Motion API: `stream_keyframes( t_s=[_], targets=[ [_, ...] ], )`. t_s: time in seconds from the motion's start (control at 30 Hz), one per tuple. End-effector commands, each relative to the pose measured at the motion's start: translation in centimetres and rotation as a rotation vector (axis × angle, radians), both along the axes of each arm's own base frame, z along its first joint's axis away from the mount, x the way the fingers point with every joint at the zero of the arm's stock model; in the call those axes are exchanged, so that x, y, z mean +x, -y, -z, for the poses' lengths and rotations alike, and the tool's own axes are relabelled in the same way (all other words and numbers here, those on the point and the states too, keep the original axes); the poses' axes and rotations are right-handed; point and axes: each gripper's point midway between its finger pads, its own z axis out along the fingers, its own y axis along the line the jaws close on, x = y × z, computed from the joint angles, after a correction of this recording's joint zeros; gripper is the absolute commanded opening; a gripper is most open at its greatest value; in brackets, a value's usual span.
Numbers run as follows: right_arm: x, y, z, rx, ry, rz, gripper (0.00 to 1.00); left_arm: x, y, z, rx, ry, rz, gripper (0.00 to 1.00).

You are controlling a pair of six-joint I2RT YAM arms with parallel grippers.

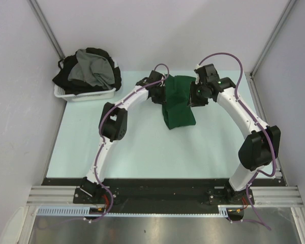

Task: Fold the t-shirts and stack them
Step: Fold the folded rectangular tshirt in 1/3 of the way

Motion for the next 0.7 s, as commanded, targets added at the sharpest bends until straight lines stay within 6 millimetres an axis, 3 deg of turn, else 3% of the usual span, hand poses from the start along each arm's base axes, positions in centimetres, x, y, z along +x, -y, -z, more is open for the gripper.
stream_keyframes(
  t_s=[0.0, 0.17, 0.67],
  targets=[
    [0.2, -0.6, -1.2, 0.013, 0.033, -0.009, 0.3, 0.9, 0.6, -2.2, -0.005, 0.066, 0.017, 0.16],
    [0.1, -0.9, -1.1, 0.012, 0.03, -0.016, 0.3, 1.1, 0.4, -2.5, 0.002, 0.078, 0.011, 0.0],
    [-0.4, -2.6, 1.4, 0.028, -0.003, -0.047, 0.27, 1.4, 1.1, -8.2, -0.005, 0.206, 0.017, 0.0]
  ],
)
